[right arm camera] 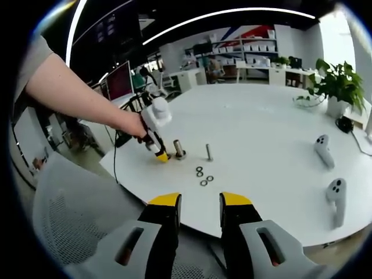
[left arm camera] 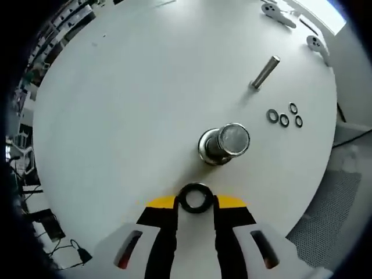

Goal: Place the washer onto the threaded stud by aligning its center hole with the stud, sliding it down to the base, and recovering from edge contact or off-axis alignment until the washer reaches the visible bottom stop.

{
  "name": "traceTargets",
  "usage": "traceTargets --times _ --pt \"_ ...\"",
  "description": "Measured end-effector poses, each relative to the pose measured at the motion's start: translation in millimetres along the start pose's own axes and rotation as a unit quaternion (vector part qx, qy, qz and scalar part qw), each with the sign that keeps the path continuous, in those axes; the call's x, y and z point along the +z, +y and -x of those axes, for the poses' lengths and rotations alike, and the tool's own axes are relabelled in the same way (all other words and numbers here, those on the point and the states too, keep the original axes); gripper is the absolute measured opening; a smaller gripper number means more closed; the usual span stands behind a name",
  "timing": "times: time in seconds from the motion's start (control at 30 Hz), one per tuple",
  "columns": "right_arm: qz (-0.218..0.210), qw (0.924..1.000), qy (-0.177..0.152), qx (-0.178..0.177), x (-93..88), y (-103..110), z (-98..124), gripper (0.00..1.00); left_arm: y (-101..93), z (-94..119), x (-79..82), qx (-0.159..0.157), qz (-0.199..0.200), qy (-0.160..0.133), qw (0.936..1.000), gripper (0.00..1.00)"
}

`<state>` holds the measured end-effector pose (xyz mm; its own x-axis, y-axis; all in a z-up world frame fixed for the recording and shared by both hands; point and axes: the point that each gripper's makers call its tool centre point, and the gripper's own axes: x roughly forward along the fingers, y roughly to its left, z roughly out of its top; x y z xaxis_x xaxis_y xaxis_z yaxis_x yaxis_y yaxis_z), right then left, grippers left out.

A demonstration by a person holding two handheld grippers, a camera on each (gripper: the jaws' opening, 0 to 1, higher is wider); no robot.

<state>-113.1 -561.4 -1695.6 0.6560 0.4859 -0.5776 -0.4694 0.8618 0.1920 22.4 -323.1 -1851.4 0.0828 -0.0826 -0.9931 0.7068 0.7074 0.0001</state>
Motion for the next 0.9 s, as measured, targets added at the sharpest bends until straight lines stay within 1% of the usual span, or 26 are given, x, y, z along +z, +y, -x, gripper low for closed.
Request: traceTargets --times 0.03,0.1,0.17,0.23,0.3,0.43,0.53,0.6,0.7,0.77,0.9 --pt "0.000 1.0000 0.000 0.000 0.0 0.0 -0.1 0.29 0.8 0.0 0.5 0.003 0.010 0.004 0.9999 0.21" --pt "0.000 1.0000 0.000 0.000 0.3 -0.2 -0.3 0.29 -0.2 0.0 0.6 0.010 0.016 0.008 0.9998 0.21" --pt "0.000 1.0000 0.000 -0.001 0.2 -0.4 -0.3 0.29 -1.5 -0.1 -1.7 0.009 0.031 0.009 0.9995 0.20" --pt "0.000 1.0000 0.001 -0.001 -0.1 -0.6 -0.4 0.29 -0.7 -1.2 -1.9 0.011 0.025 0.003 0.9996 0.20" --pt "0.000 1.0000 0.000 -0.001 0.2 -0.5 -0.4 0.29 -0.4 -0.9 -2.4 0.007 0.036 -0.005 0.9993 0.20" --pt "-0.001 1.0000 0.000 -0.003 0.2 -1.3 -0.3 0.29 -0.9 -1.9 -1.7 0.005 0.037 -0.005 0.9993 0.20" --pt "-0.001 1.0000 0.001 -0.004 -0.1 -1.5 -0.3 0.29 -1.2 -2.2 -1.2 0.006 0.027 -0.001 0.9996 0.20" --pt "-0.001 1.0000 0.001 -0.004 -0.2 -1.5 -0.2 0.29 -1.8 -1.2 -1.6 0.006 0.016 -0.003 0.9998 0.20" --pt "-0.001 1.0000 0.001 -0.004 -0.1 -1.5 -0.1 0.29 0.0 -0.9 -2.6 0.005 0.015 -0.019 0.9997 0.20" --pt "-0.001 1.0000 0.001 -0.004 0.1 -1.3 -0.1 0.29 -0.6 -0.6 -2.7 0.008 0.010 -0.024 0.9996 0.19" --pt "-0.001 1.0000 0.001 -0.003 -0.2 -1.1 -0.2 0.29 -3.1 0.7 -3.8 0.015 -0.020 -0.021 0.9995 0.19"
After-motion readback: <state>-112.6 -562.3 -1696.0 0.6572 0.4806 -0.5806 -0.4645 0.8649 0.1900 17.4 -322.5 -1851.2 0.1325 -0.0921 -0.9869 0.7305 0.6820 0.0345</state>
